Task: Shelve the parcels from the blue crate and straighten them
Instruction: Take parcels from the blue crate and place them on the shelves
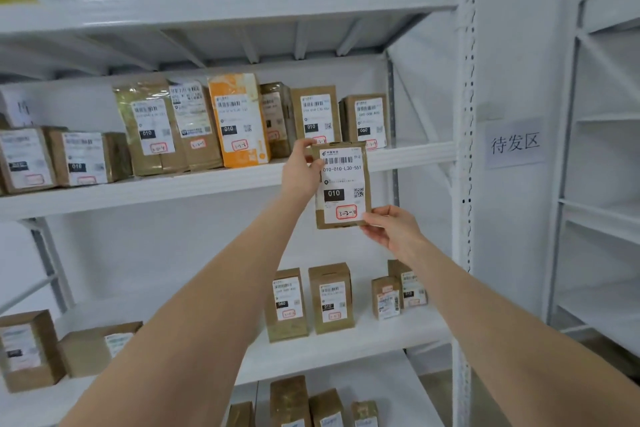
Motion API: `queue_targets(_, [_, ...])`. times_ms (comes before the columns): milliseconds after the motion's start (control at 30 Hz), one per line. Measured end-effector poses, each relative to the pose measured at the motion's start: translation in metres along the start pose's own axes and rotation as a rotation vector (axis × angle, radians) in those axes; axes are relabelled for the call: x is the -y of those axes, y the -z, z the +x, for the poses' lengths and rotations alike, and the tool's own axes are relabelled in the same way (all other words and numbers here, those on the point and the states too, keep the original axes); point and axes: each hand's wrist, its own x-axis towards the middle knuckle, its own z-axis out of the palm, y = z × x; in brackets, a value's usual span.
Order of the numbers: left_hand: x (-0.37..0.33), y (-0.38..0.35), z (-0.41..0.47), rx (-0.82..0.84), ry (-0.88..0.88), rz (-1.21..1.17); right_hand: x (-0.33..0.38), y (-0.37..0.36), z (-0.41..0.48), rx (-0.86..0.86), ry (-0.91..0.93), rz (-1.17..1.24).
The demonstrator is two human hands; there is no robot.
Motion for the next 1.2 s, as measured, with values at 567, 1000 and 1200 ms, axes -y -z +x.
queue_targets(567, [0.0,0.034,0.032,0.097,0.14,-0.019,0.021,-0.035,0.028,0.096,0.012,-0.011])
queue_targets(1000, [-0.034,-0.007,0.08,0.034,-0.087,0.06,0.069,-0.015,0.078,0.022,0.177,-0.087])
queue_targets(1200, [-0.072,-0.07,0.111,-0.005,-0.187,0.117,0.112,0.024,0.117,0.019,0.293,-0.175])
